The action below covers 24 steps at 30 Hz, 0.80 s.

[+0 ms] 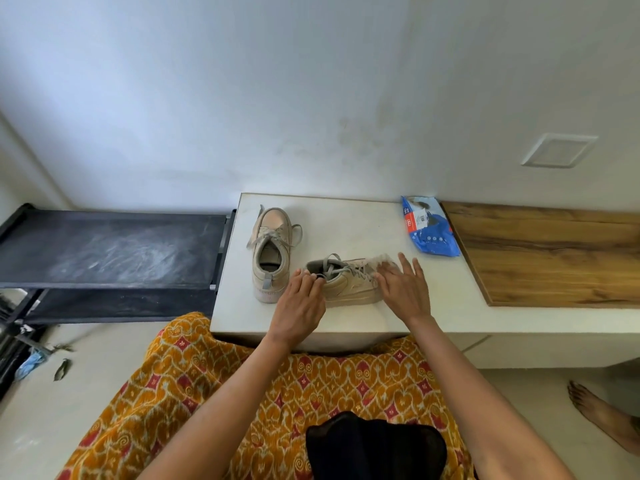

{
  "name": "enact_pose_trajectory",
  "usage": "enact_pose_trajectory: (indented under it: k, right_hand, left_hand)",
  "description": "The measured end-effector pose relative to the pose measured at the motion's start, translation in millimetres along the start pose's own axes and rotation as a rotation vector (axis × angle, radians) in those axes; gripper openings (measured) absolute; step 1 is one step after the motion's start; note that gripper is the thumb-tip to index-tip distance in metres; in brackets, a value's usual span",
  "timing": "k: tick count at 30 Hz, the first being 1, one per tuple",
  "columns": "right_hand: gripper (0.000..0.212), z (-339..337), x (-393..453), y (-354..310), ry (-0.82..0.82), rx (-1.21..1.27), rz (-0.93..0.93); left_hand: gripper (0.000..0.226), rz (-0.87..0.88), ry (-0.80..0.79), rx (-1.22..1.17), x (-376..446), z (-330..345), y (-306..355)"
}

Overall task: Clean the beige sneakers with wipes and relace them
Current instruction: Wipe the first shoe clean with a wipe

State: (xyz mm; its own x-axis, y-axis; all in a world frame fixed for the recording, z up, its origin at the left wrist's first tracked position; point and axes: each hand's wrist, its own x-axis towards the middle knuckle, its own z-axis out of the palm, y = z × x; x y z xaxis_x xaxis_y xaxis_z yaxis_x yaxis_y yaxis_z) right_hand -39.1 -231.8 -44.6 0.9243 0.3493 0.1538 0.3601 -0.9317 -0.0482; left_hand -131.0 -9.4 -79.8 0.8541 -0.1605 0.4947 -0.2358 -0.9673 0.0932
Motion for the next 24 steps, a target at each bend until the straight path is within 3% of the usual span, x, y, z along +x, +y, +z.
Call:
enact_pose_trajectory:
  k: [4,6,9,14,18,20,22,24]
  right_hand:
    - [0.056,9.9,7.3,-20.8,-0.122,0.153,0.053]
    - [0.054,10.3,4.9,-22.1,-0.061,0.211,0.011]
    - [0.062,3.5,2.9,-11.2,0.068,0.110,0.023]
    - [0.052,4.0,8.4,-17.3,-0.028,0.164,0.226]
    - [0.045,2.5,-0.1,-17.6,0.022,0.240,0.011]
    - [0.058,-1.4,-3.8,-7.3,0.062,0.147,-0.025]
    - [0.067,-6.5,-3.7,0.4,0.057,0.093,0.072]
    - [0.059,-8.2,2.2,-0.5,-0.023,0.130,0.197]
  left_hand:
    - [0.032,0.012,-0.004,0.020,-2.1,-1.6,1.1]
    - [0.030,0.008,0.006,0.019,-1.8,-2.7,2.1]
    - [0.025,0.014,-0.016,0.033,5.2,-7.0,1.3]
    - [0.035,0.103,0.009,0.060,11.0,-13.5,-5.0]
    - [0.039,0.118,0.006,0.054,11.7,-13.6,-5.8]
    - [0.038,0.114,0.015,0.038,13.5,-13.1,-4.7]
    - [0.038,0.125,0.031,0.032,14.7,-12.7,-5.2]
    - [0.039,0.138,0.049,0.051,13.1,-13.4,-4.7]
